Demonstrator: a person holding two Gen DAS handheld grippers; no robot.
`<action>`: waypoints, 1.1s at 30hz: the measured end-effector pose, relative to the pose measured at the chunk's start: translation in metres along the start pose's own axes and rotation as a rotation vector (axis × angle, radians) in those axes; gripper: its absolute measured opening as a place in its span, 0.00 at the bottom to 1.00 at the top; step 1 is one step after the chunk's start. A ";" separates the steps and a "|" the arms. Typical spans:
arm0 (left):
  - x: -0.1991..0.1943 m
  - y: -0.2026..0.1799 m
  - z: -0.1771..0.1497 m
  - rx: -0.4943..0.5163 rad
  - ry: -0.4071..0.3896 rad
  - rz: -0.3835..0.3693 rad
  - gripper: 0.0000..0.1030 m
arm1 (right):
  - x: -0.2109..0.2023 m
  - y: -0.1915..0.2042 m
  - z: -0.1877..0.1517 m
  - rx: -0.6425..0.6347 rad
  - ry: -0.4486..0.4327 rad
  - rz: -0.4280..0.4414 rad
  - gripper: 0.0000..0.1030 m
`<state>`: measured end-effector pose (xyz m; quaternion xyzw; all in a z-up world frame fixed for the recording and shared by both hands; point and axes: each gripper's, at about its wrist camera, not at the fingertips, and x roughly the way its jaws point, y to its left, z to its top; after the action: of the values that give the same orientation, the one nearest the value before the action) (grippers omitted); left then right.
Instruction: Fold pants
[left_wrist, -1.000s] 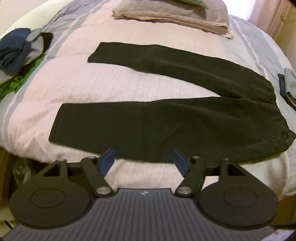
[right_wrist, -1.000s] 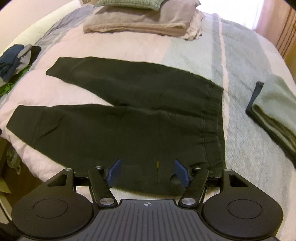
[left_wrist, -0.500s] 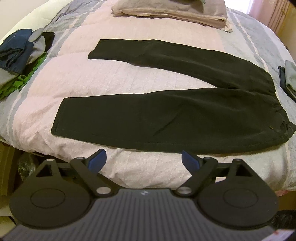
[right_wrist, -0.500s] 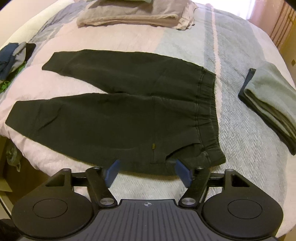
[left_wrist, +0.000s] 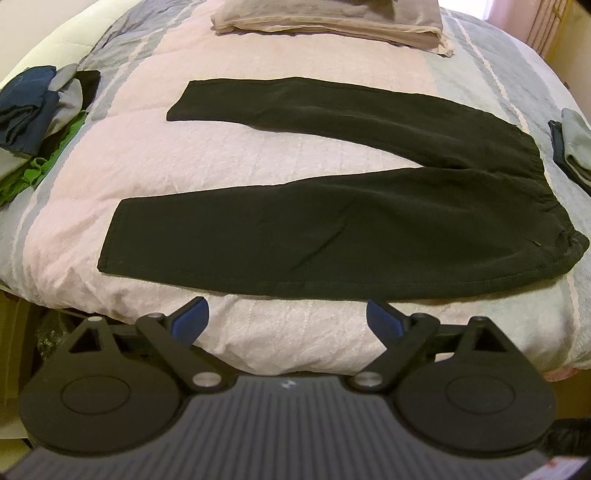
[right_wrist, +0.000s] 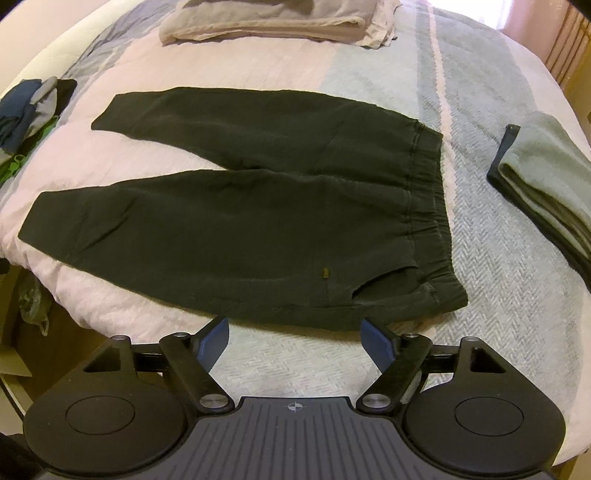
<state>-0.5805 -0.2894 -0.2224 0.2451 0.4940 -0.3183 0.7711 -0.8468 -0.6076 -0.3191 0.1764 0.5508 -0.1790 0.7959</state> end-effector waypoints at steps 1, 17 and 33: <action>0.000 0.001 -0.001 -0.001 0.001 0.002 0.88 | 0.001 0.001 0.000 -0.002 0.001 0.001 0.73; -0.003 0.006 0.000 -0.017 0.008 0.037 0.89 | 0.013 0.008 0.008 -0.044 0.018 0.035 0.74; 0.045 0.026 0.086 0.127 -0.015 -0.012 0.89 | 0.027 -0.023 0.058 -0.100 -0.032 -0.019 0.74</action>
<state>-0.4953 -0.3425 -0.2285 0.2883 0.4686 -0.3551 0.7557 -0.8012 -0.6578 -0.3270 0.1279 0.5478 -0.1617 0.8108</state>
